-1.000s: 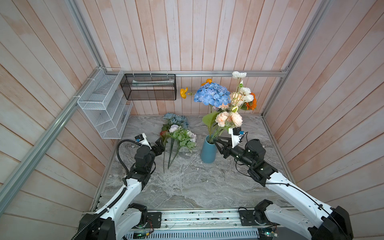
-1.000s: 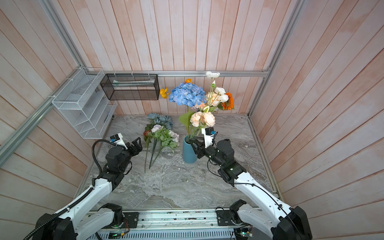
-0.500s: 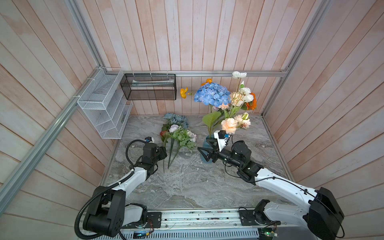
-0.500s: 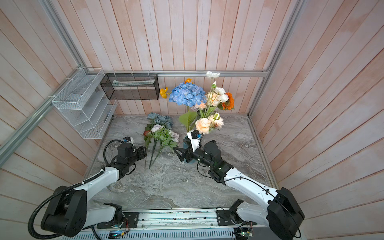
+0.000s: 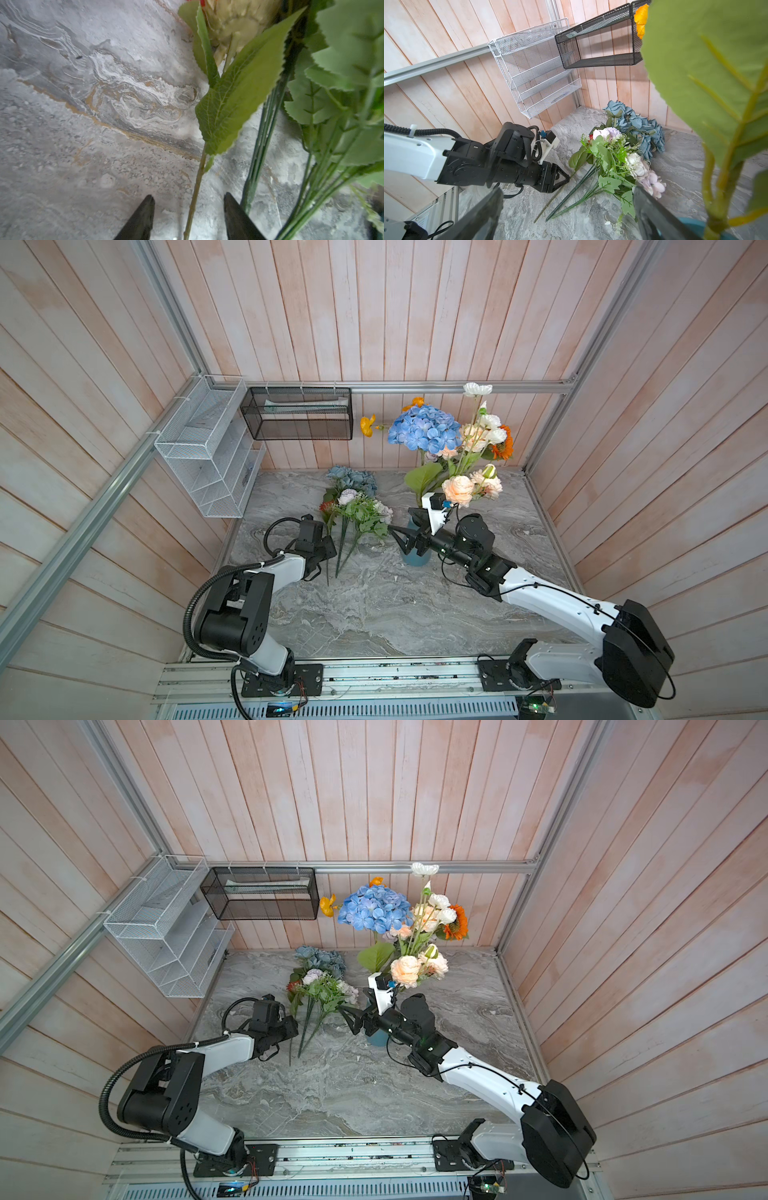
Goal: Arrange the flowers into the vase
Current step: 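Grasp the red gerbera stem with the left gripper and lift it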
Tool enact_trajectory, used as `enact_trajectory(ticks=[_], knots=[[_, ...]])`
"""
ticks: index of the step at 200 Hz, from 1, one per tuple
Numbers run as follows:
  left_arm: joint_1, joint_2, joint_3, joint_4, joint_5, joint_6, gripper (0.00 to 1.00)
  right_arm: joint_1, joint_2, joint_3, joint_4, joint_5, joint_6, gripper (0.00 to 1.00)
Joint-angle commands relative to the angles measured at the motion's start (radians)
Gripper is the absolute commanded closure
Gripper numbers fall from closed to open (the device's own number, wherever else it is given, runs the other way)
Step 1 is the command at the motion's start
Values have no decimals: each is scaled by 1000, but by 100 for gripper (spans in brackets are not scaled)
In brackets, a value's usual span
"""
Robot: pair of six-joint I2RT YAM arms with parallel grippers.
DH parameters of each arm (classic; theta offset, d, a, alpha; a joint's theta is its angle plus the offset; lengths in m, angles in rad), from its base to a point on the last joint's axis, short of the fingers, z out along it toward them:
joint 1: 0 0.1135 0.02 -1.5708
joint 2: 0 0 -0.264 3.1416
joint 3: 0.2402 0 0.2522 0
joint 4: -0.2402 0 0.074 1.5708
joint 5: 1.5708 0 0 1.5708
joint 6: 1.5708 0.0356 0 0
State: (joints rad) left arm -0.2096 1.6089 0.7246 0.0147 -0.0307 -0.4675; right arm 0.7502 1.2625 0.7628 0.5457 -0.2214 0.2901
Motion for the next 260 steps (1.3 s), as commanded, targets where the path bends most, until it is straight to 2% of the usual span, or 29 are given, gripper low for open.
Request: enact_trajectory(ticks=[1,9,29,43,62,87,120,137,187,260], knots=[[3,55,56,-41,-7,18,49,6,5,32,22,24,-21,3],[4,74,67,-46,-8,21,51,6,2,27,30,33,-23,2],[0,106,85,-56,-13,29,65,7,-3,12,51,86,-20,2],[-4,118,86,-56,-23,32,67,6,-3,14,37,114,-30,2],[-6,126,84,-56,-31,35,77,6,-8,15,27,110,-62,2],[-6,123,78,-52,-35,34,89,3,-34,-43,118,110,-74,2],[-5,97,61,-42,-47,31,93,-5,-15,6,21,126,-76,2],[-5,74,51,-41,-57,32,100,-6,-8,13,3,127,-72,2],[-6,-76,-9,-3,-74,8,100,-9,24,48,-45,122,-55,2],[-6,-396,-69,52,-60,-17,100,-10,22,93,-73,49,-78,2]])
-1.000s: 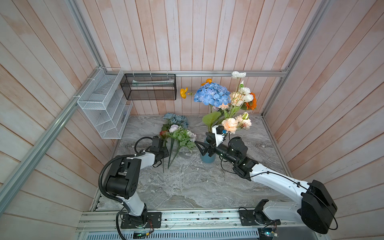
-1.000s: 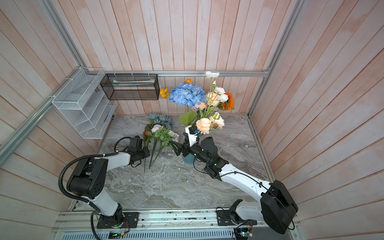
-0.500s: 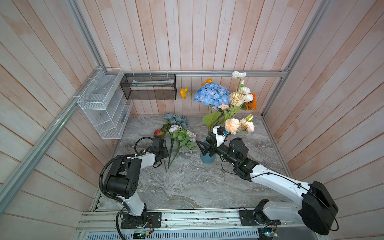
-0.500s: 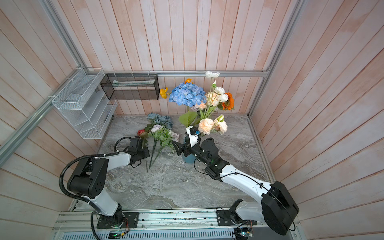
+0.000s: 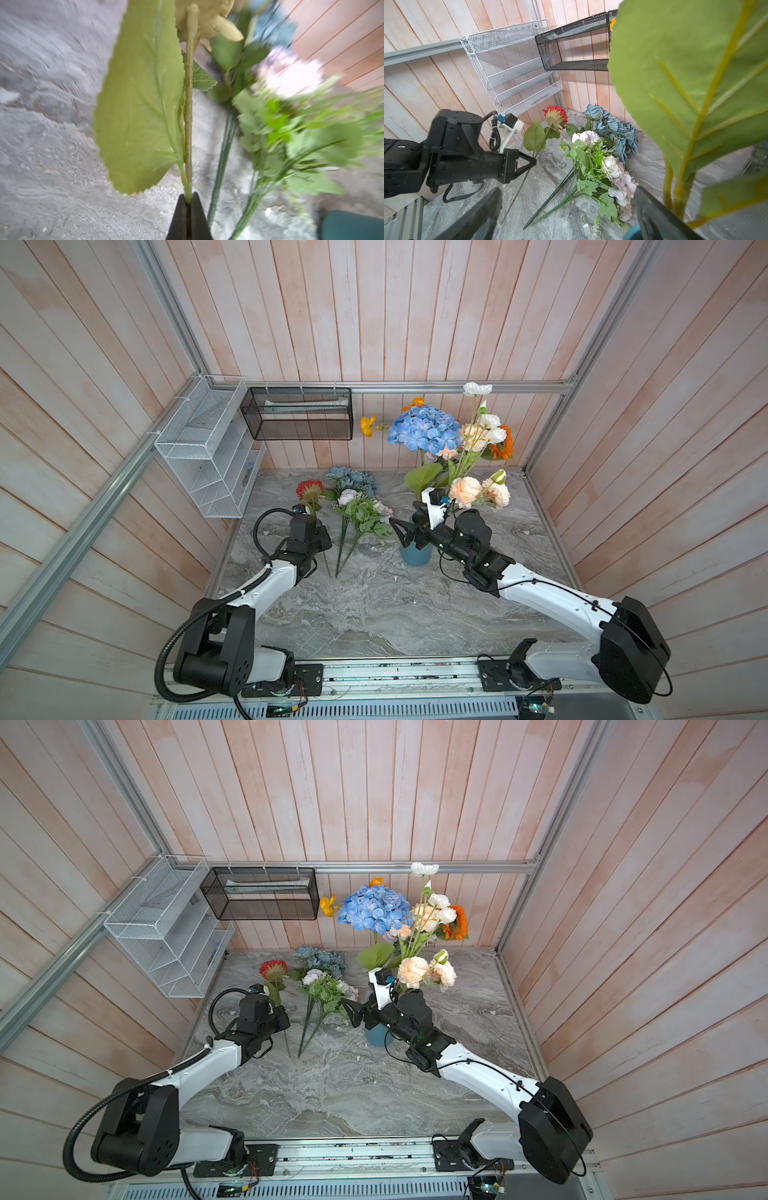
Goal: Arrange the flowers into the vase
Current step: 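Grasp the red gerbera stem with the left gripper and lift it, then carry the red gerbera toward the right gripper and let the right grasp it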
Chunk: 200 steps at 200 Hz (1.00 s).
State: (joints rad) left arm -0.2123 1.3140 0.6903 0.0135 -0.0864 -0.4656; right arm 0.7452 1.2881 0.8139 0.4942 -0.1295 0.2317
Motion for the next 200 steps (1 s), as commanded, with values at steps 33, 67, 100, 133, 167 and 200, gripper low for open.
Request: enact_trajectory(ticks=[33,67,100,133,167,200], knots=[[-11,-295,-90,154,64,-30,100,-4,-8,72,-18,-94,-17,8],[-61,-459,-131,277,97,11,100,-4,8,127,-12,-186,11,21],[-118,-505,-131,380,184,90,100,-4,26,177,24,-291,53,30],[-152,-499,-111,458,284,137,100,-3,41,225,63,-388,91,31],[-208,-450,-64,498,383,198,100,0,70,284,55,-462,105,32],[-291,-405,-18,502,410,271,100,9,103,334,31,-500,115,36]])
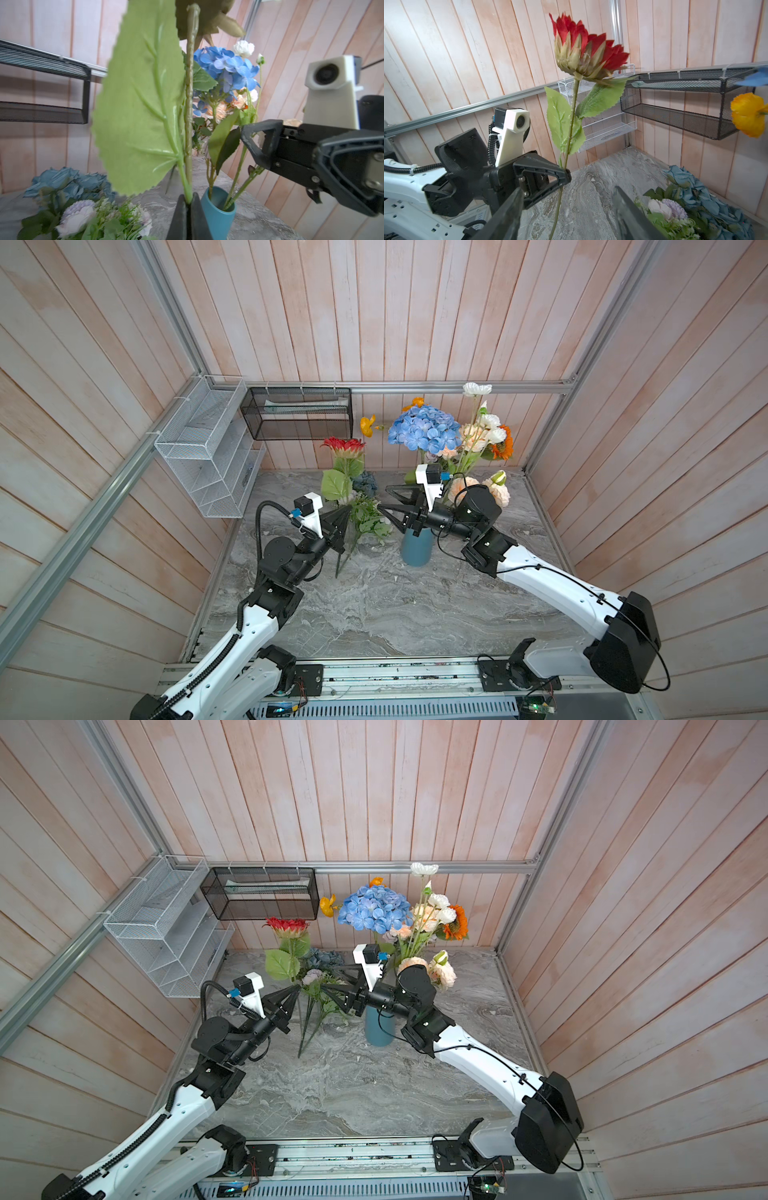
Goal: Arrange the flowers into the vase
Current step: 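Carry the red gerbera toward the right gripper and let the right grasp it, then lower the red gerbera into the teal vase with the right gripper while the left withdraws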
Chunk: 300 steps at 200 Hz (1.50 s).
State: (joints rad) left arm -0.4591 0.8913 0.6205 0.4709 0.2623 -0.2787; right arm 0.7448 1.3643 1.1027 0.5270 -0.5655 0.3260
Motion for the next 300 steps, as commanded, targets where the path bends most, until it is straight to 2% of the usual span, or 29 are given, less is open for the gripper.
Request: enact_trajectory(ticks=[1,91,117,151,185,197,205,212,226,244,268,300], knots=[[-46,20,53,45,61,86,100,11,27,47,-2,-64,21,36],[-163,46,93,63,58,162,100,14,55,59,3,-78,34,47],[-175,57,95,64,55,169,100,14,46,49,11,-79,37,58],[-185,58,95,63,46,173,100,14,33,34,13,-77,33,82],[-192,57,98,57,41,176,100,14,27,27,14,-78,29,92],[-194,57,98,55,40,174,100,14,25,27,12,-81,24,100],[-194,56,97,56,37,173,100,14,23,27,13,-79,21,100],[-193,55,96,54,31,170,91,14,21,25,13,-78,18,100],[-194,52,91,57,13,160,58,14,16,22,10,-74,8,100],[-195,41,78,61,-27,149,33,14,5,19,-2,-58,-11,100],[-193,16,50,61,-99,136,23,14,-19,25,-49,-6,-65,100],[-184,-15,0,49,-218,94,20,12,-68,32,-147,98,-180,100]])
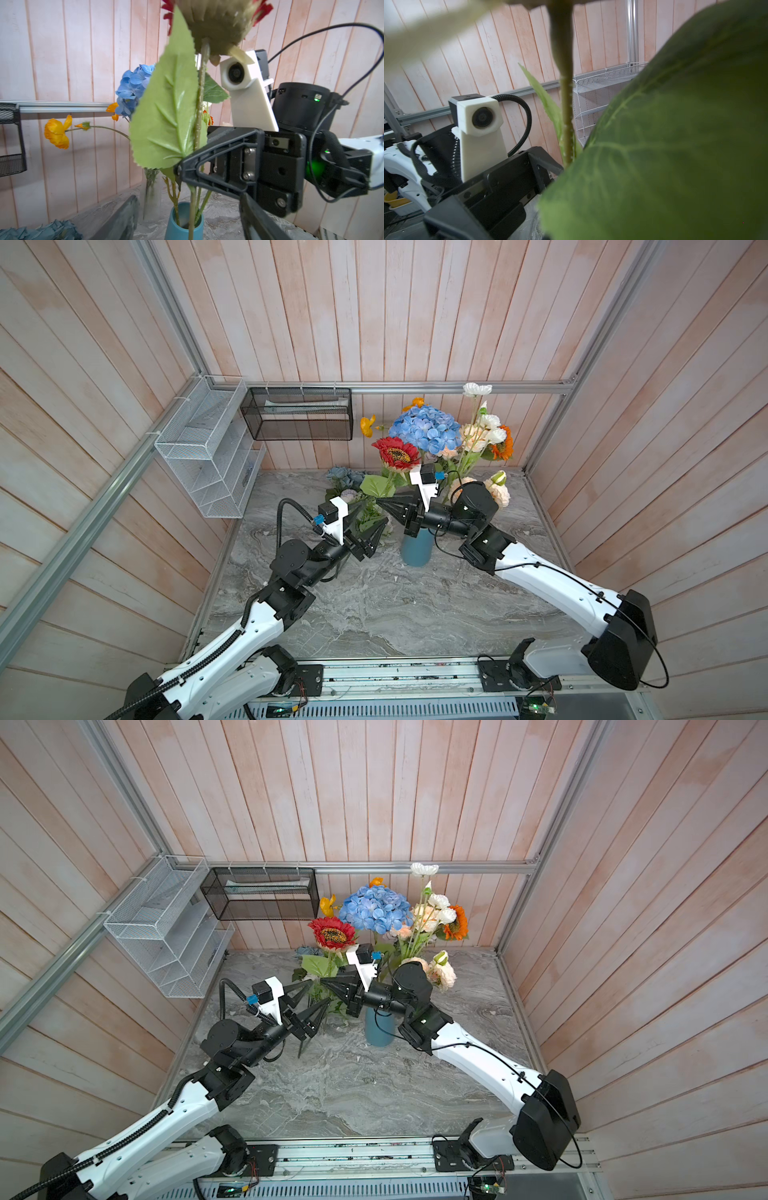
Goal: Arrange the flowers into the vase
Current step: 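Lower the red gerbera into the teal vase with the right gripper while the left withdraws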
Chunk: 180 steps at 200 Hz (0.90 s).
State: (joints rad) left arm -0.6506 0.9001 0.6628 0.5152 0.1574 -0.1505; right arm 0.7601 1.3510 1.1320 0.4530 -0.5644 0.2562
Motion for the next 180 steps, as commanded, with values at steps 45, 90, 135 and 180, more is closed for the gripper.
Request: enact_trajectory(ticks=[45,90,135,180], knots=[[82,1,-99,-16,-233,-203,0,-3,-134,15,-198,236,-266,100],[133,104,-103,14,-177,-293,0,-4,-239,-95,-161,397,-374,100],[135,223,-61,5,-116,-327,0,-11,-297,-142,-146,537,-462,100],[136,244,-58,3,-134,-345,0,-43,-266,-133,-118,588,-514,100]])
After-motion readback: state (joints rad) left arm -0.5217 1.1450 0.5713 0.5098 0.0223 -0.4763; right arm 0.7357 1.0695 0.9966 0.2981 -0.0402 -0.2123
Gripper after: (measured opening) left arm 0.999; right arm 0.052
